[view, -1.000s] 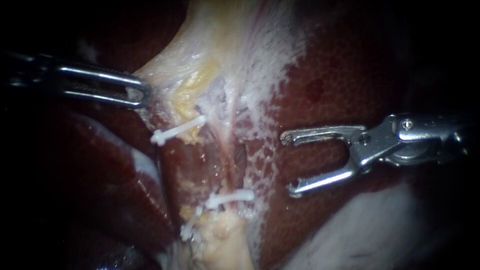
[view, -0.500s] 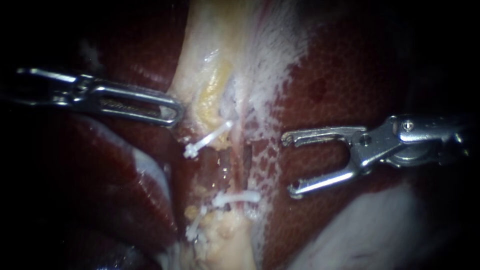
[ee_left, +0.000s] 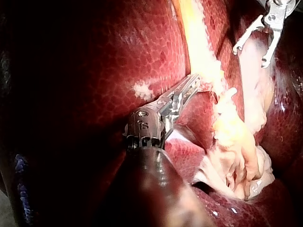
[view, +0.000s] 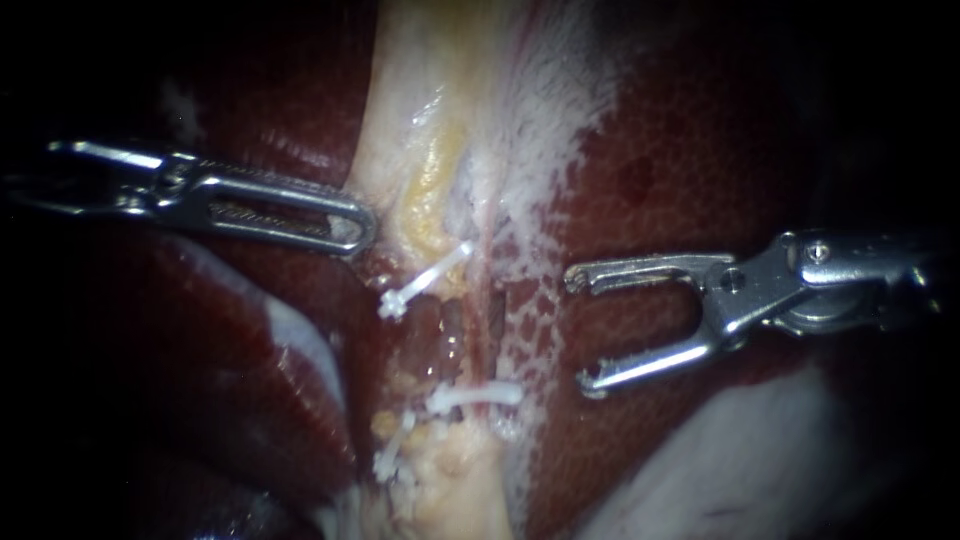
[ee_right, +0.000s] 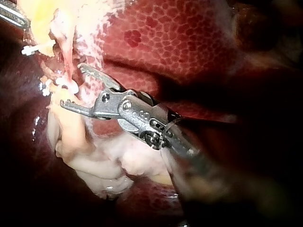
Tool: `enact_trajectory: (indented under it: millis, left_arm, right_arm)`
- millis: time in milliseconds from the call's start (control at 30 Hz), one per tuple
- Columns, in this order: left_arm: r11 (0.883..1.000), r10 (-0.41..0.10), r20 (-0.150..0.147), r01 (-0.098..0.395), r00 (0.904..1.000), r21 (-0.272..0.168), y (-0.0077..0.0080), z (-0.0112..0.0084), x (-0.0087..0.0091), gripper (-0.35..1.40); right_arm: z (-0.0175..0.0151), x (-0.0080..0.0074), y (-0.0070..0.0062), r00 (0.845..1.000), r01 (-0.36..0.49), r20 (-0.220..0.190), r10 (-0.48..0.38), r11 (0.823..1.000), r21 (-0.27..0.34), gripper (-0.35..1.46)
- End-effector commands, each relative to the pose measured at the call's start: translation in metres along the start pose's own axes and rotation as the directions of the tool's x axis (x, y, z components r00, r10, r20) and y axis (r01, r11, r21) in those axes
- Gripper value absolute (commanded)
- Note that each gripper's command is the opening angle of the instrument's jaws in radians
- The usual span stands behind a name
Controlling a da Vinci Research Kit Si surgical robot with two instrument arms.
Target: Going back first clip right tube
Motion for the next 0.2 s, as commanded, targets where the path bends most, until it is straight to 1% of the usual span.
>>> enact_trajectory:
  millis: [33, 200]
  left_arm:
    - [1.000, 0.000, 0.000, 0.000, 1.0000, 0.000, 0.0000, 0.0000, 0.0000, -0.35]
    - [1.000, 0.000, 0.000, 0.000, 1.0000, 0.000, 0.0000, 0.0000, 0.0000, -0.35]
  right_arm:
    - [0.0000, 0.0000, 0.0000, 1.000, 0.000, 0.000, 0.000, 1.000, 0.000, 0.60]
    - [0.0000, 0.0000, 0.0000, 1.000, 0.000, 0.000, 0.000, 1.000, 0.000, 0.60]
